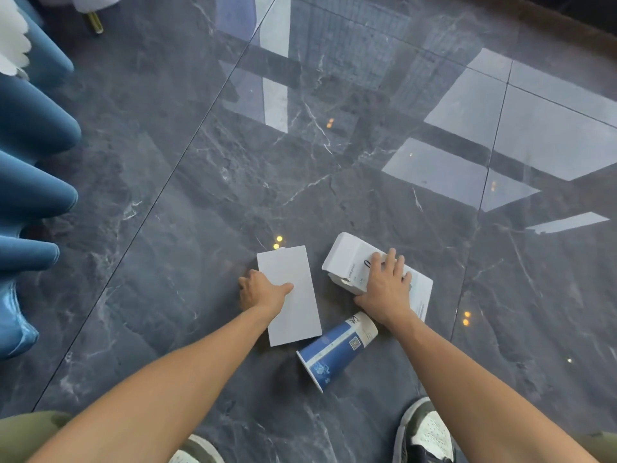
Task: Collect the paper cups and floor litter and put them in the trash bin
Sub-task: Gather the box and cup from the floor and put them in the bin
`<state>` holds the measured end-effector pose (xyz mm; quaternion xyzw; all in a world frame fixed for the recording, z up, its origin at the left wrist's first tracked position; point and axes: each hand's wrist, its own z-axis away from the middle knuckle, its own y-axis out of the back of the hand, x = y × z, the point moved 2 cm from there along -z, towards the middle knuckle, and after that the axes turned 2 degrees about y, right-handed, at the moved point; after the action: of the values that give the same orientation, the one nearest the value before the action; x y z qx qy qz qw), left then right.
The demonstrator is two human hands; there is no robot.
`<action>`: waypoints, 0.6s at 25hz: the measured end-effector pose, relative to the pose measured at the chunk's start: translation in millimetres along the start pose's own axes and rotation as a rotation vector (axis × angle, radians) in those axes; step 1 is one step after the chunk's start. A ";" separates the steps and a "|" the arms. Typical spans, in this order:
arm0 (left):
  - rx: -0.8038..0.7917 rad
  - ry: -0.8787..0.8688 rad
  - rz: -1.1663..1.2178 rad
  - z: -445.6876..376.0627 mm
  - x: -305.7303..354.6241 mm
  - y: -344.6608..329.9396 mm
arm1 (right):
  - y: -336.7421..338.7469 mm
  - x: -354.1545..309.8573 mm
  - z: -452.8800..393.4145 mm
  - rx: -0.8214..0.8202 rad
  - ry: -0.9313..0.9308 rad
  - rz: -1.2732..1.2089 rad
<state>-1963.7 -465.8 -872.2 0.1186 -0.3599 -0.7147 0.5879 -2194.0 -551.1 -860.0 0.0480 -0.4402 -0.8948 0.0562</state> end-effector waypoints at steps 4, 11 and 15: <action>-0.025 -0.073 0.171 -13.9 7.0 -2.8 | 16.6 -1.7 -10.4 0.067 0.030 -0.018; -0.115 -0.004 0.259 -16.6 15.6 -18.0 | 50.5 -42.1 -13.3 0.149 -0.002 -0.455; -0.049 -0.007 0.350 -23.1 19.0 -15.3 | 49.0 -79.4 -23.8 0.105 -0.015 -0.452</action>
<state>-1966.8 -491.3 -893.9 0.0373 -0.3598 -0.6104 0.7047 -2109.4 -588.1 -832.7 0.1414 -0.4645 -0.8610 -0.1515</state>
